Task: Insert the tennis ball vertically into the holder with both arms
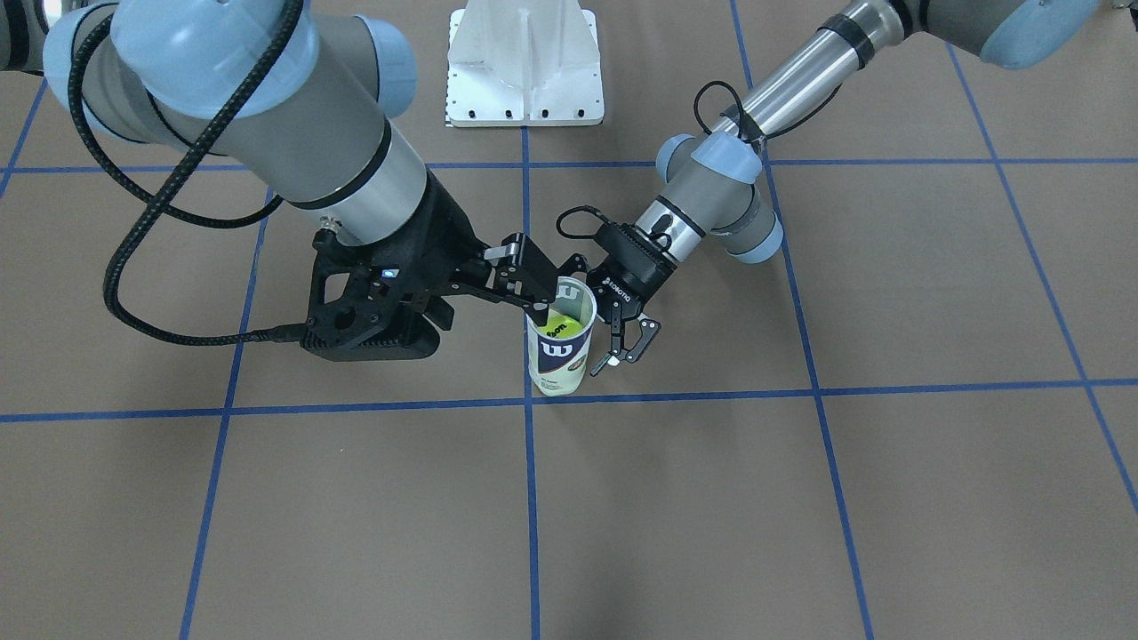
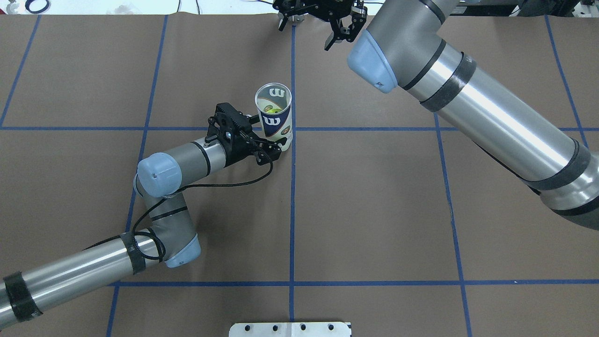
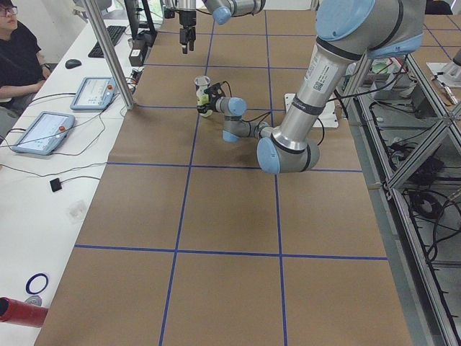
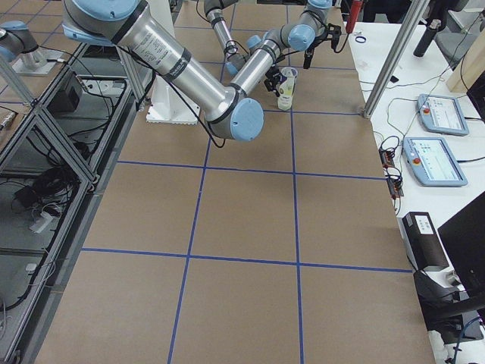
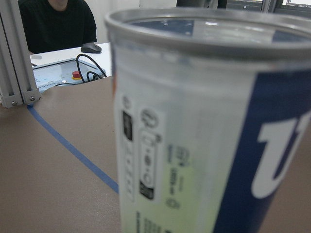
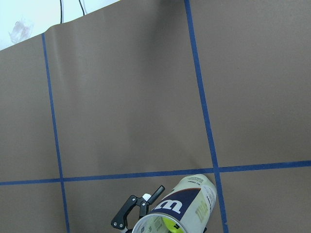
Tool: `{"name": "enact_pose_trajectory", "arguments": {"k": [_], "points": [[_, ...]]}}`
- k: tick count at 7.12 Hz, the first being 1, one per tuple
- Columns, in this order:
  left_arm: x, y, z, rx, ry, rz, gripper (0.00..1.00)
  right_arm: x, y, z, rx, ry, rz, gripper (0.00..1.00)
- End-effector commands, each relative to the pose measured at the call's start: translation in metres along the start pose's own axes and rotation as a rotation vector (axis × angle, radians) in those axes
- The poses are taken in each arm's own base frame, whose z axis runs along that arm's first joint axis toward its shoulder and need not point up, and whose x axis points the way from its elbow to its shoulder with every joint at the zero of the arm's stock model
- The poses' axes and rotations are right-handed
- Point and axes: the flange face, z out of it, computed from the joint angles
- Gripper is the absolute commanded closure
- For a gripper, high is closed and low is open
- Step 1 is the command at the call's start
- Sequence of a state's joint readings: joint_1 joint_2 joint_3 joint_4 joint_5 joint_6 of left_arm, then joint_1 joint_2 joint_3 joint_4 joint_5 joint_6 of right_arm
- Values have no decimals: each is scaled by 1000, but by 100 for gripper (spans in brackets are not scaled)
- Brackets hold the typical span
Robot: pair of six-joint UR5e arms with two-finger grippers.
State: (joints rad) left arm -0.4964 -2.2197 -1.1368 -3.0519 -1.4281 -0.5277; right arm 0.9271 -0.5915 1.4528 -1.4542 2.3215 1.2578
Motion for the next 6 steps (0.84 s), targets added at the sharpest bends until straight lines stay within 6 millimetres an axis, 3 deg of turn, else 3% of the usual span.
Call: {"name": "enact_pose_trajectory", "arguments": {"k": [1,6], "points": [[-6,12,-10,-9,-2,1,1,1,-1,0,1,1,-4,0],[-23,34,-53,-18,-1,-2,1,7,-6,-2,6,5,-9,0]]}}
